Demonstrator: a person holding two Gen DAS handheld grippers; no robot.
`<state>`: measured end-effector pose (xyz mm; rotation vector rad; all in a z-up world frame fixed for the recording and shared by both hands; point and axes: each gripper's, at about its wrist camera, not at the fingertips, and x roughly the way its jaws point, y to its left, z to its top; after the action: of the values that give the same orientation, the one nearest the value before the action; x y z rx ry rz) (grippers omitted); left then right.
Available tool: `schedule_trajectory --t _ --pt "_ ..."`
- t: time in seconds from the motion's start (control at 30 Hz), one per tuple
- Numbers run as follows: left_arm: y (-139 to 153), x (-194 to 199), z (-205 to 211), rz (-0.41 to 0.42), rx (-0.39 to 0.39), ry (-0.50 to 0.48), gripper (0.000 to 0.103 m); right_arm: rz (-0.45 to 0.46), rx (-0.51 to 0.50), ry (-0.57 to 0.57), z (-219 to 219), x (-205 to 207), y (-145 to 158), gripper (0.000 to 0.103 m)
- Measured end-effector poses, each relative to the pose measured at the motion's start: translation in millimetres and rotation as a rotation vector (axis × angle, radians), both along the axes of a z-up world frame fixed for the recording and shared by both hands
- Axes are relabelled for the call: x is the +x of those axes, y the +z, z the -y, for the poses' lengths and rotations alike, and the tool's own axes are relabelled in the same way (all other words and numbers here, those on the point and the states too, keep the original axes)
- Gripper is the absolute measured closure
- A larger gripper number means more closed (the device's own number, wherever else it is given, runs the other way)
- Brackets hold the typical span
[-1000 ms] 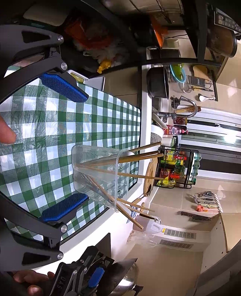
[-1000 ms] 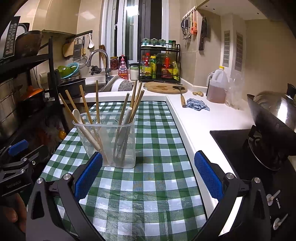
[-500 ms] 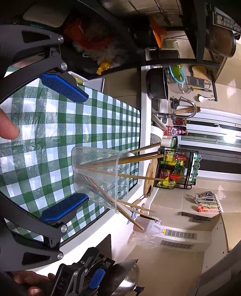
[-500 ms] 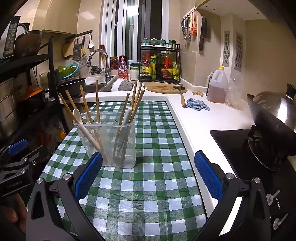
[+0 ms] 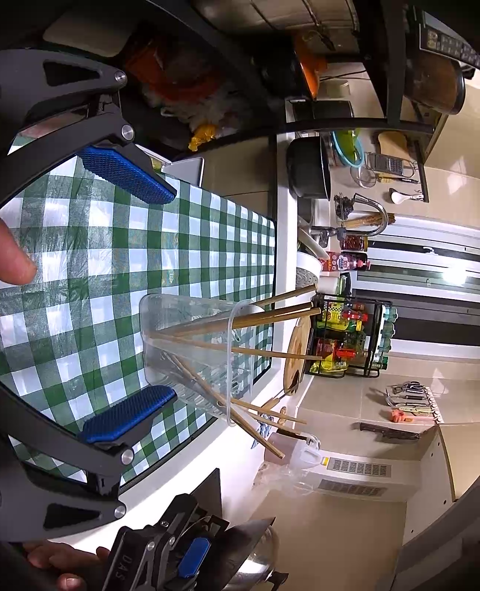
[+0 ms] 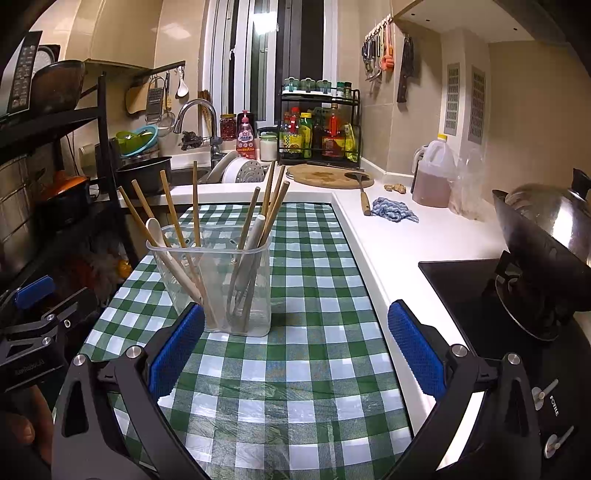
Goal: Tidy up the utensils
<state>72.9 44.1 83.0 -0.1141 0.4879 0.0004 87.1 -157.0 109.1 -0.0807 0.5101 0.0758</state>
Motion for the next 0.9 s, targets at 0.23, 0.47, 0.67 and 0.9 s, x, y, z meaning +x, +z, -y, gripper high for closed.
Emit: schedule_trajectory --t 0.23,0.47,0.67,0.9 --pt "2.0 -0.4 1.3 0.007 0.005 0.001 0.008 0.001 -0.001 -0.001 0.6 -0.1 0.0 0.005" --pt "4.0 -0.3 3.5 0.016 0.015 0.003 0.008 0.0 -0.001 0.0 0.5 -0.1 -0.2 0.005" --pt "4.8 -3.0 7.2 0.032 0.036 0.005 0.008 0.001 -0.002 -0.001 0.1 -0.3 -0.2 0.005" --pt "5.4 -5.8 7.2 0.053 0.036 -0.004 0.008 0.001 -0.002 0.001 0.4 -0.5 0.1 0.005"
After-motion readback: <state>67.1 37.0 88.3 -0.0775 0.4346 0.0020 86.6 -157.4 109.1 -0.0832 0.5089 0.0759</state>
